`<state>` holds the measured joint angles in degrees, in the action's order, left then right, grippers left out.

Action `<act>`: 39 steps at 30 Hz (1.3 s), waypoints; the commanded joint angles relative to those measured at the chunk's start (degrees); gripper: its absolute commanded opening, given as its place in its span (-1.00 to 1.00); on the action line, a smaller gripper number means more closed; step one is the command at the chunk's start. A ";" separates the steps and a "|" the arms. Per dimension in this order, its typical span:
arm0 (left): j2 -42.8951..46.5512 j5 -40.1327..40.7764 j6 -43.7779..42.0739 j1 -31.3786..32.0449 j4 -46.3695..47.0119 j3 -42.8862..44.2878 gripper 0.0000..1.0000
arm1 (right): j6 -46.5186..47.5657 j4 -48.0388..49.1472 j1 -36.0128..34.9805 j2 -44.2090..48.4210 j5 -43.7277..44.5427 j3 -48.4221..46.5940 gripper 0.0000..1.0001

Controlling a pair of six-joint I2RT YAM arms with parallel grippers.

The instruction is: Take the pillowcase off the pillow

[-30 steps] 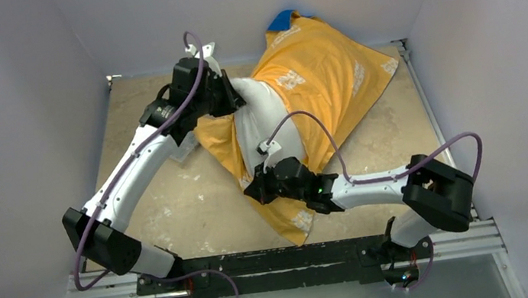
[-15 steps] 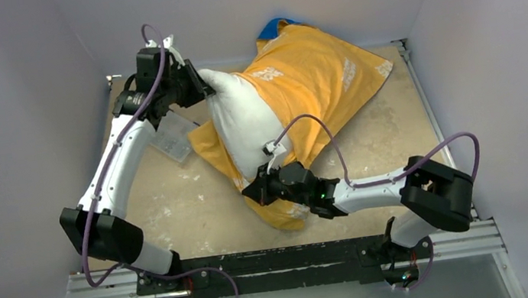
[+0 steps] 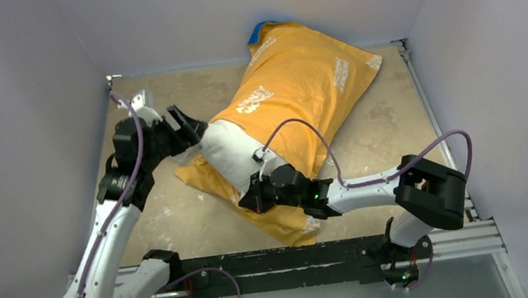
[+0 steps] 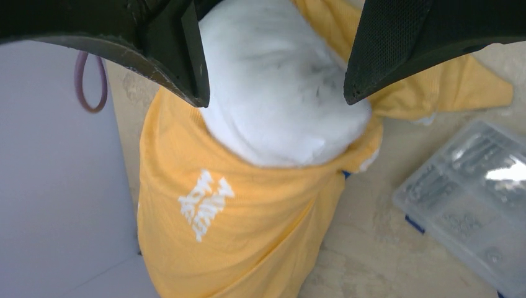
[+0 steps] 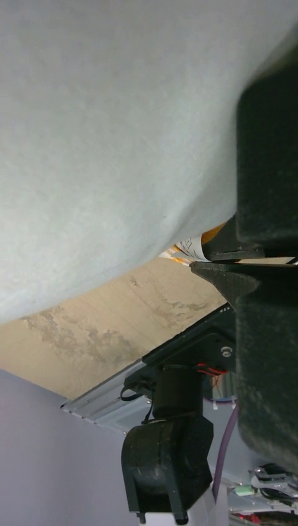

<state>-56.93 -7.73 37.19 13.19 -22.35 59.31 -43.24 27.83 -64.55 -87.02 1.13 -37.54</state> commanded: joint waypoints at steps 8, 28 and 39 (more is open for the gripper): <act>16.99 -9.65 12.78 0.65 3.74 -23.32 0.62 | 1.51 5.75 -0.57 -2.80 -2.45 -2.32 -1.00; 5.38 3.40 23.96 21.88 27.40 -33.83 -0.92 | 1.08 3.50 -0.57 -0.16 -1.30 -1.44 -1.00; 0.81 11.32 14.52 21.36 17.78 -14.21 -1.00 | -4.22 0.02 -0.58 3.37 -0.71 3.28 -1.00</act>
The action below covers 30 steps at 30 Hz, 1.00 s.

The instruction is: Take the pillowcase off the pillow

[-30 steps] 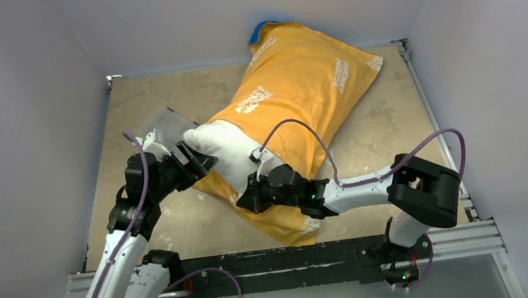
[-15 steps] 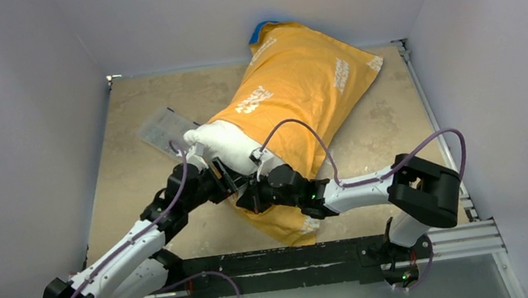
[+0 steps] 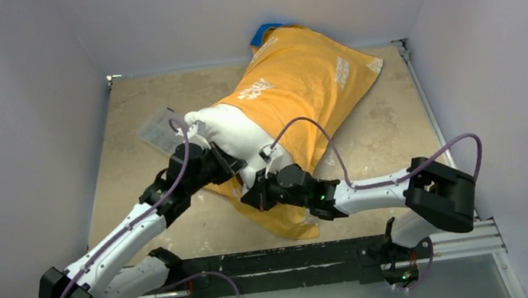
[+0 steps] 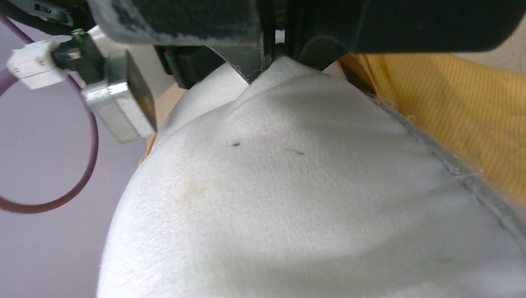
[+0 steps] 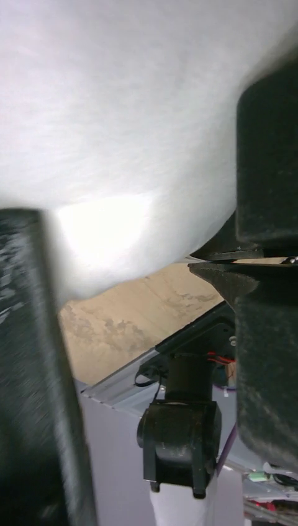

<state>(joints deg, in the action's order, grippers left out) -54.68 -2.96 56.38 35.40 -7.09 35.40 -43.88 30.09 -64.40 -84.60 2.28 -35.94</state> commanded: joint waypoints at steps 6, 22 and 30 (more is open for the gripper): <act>-5.04 1.20 -6.88 -7.89 1.02 17.73 -1.00 | -7.94 -5.22 -0.73 2.11 -0.55 3.62 -1.00; -8.98 -8.17 -11.72 -20.95 -4.29 29.45 -1.00 | -16.77 -13.21 -0.12 5.96 8.30 5.91 -1.00; -8.42 -15.10 -14.32 -21.25 -5.54 27.55 -1.00 | -20.58 -16.87 -0.11 13.76 14.07 7.12 -1.00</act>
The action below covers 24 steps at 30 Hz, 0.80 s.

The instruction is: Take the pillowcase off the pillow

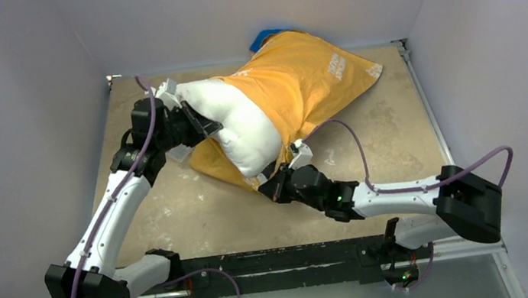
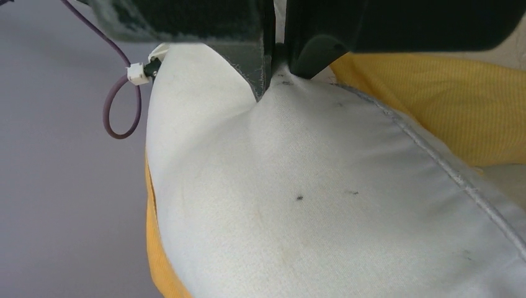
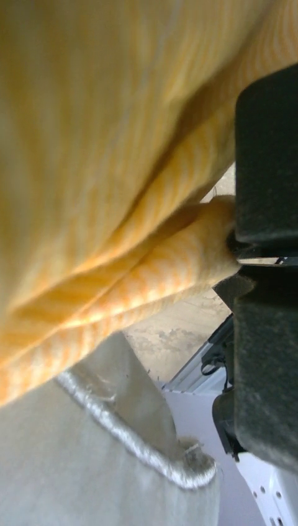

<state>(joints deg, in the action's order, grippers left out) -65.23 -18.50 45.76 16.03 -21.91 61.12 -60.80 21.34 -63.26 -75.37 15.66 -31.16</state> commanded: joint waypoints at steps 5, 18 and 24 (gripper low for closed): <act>6.23 -5.17 -4.42 -1.73 8.09 -5.10 -1.00 | -3.08 -8.76 -1.24 11.19 3.92 3.11 -0.93; 12.69 -1.45 -3.00 11.41 7.43 -17.82 -1.00 | 13.70 -15.63 -1.20 19.70 4.78 -10.62 0.07; 14.63 -1.20 -1.80 13.15 7.73 -20.42 -1.00 | 14.62 -25.37 -0.85 15.26 15.19 -18.88 0.49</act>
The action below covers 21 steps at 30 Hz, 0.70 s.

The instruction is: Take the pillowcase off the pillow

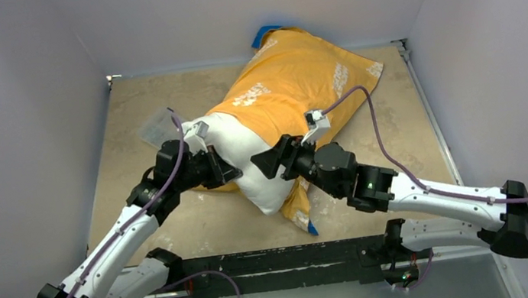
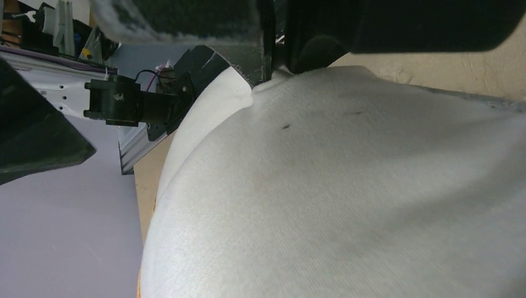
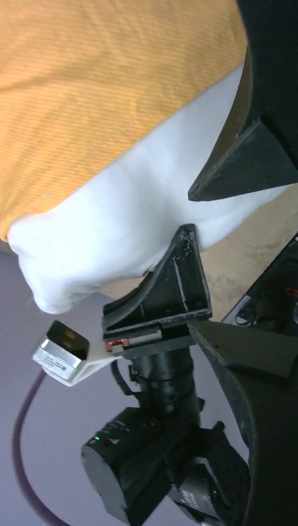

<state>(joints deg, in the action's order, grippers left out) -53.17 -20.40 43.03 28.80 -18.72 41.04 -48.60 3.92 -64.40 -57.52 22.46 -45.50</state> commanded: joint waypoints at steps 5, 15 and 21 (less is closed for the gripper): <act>4.42 0.45 0.44 0.47 2.70 0.15 -1.00 | 3.57 -8.47 7.32 -7.14 7.75 -4.97 0.54; 6.65 1.73 -3.18 0.43 -3.41 4.63 -1.00 | 3.56 -5.03 14.65 -11.14 9.56 -1.19 0.32; 10.09 3.84 -5.01 0.38 -7.52 8.10 -1.00 | 3.65 -4.21 20.99 -12.90 9.03 1.23 -0.31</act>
<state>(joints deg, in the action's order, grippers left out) -47.57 -16.99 40.69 28.97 -25.85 43.33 -45.74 -0.21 -47.09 -69.01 29.02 -46.30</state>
